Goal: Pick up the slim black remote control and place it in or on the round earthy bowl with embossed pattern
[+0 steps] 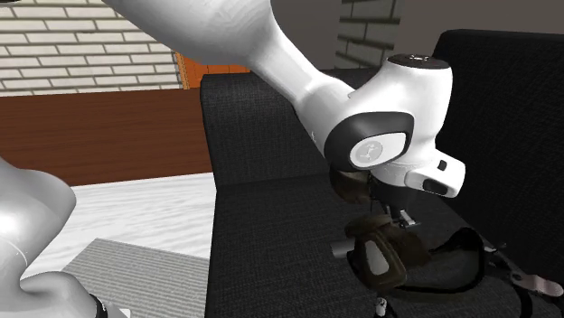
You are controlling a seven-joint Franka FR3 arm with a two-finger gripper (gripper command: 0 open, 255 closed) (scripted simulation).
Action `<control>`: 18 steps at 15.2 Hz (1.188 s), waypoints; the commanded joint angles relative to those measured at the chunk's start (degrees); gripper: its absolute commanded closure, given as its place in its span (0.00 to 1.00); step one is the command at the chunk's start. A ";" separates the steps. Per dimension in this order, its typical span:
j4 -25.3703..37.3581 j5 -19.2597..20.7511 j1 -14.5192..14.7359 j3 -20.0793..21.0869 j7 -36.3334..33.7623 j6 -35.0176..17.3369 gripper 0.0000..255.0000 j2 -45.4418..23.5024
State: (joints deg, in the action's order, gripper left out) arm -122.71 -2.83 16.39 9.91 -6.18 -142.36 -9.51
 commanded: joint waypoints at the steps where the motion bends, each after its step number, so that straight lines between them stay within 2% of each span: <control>1: -0.14 -0.23 -0.11 -0.08 -0.27 7.71 0.00 -1.72; 2: 0.83 0.04 0.01 -0.11 -0.48 7.64 1.00 -2.80; 11: -0.14 -0.23 -0.12 -0.07 -0.27 7.71 1.00 -1.72; 18: 1.62 -0.68 -0.32 0.07 -0.21 12.66 1.00 1.51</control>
State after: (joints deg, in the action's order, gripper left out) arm -121.28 -3.41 16.17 10.01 -6.53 -130.51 -8.59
